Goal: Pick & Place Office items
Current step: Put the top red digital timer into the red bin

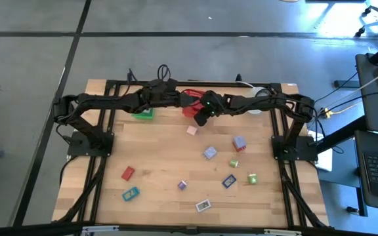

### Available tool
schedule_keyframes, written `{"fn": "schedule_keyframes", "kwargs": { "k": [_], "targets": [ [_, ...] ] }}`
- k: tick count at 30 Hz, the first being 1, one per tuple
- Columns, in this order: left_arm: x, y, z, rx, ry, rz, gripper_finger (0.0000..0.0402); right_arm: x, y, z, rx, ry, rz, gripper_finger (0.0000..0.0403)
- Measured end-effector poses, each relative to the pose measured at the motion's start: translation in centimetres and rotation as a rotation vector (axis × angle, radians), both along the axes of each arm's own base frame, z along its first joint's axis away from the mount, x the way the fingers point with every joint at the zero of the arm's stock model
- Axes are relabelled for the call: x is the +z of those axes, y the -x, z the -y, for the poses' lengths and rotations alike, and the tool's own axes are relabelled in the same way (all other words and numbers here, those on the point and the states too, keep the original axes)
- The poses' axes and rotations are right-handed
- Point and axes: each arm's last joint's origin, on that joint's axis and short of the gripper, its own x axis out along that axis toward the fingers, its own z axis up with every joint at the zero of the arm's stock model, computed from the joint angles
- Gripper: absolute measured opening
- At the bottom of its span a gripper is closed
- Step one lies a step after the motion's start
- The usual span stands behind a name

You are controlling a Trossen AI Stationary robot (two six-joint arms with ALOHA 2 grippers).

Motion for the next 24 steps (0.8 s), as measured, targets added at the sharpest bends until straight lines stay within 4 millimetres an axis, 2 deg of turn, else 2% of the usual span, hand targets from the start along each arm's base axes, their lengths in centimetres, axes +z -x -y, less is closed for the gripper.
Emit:
{"fn": "schedule_keyframes", "kwargs": {
  "k": [8,18,24],
  "targets": [
    [0.1,0.7,-1.0,0.027,-0.006,-0.019,0.0262,0.0,0.0,0.1,-0.018,0.015,-0.005,0.0082],
    [0.1,0.8,-1.2,0.032,-0.001,-0.021,0.0262,0.0,0.0,0.1,-0.018,0.014,-0.005,0.0082],
    [0.1,0.8,-1.2,0.031,-0.006,-0.022,0.0262,0.0,0.0,0.1,-0.019,0.014,-0.005,0.0115]
  ]
}}
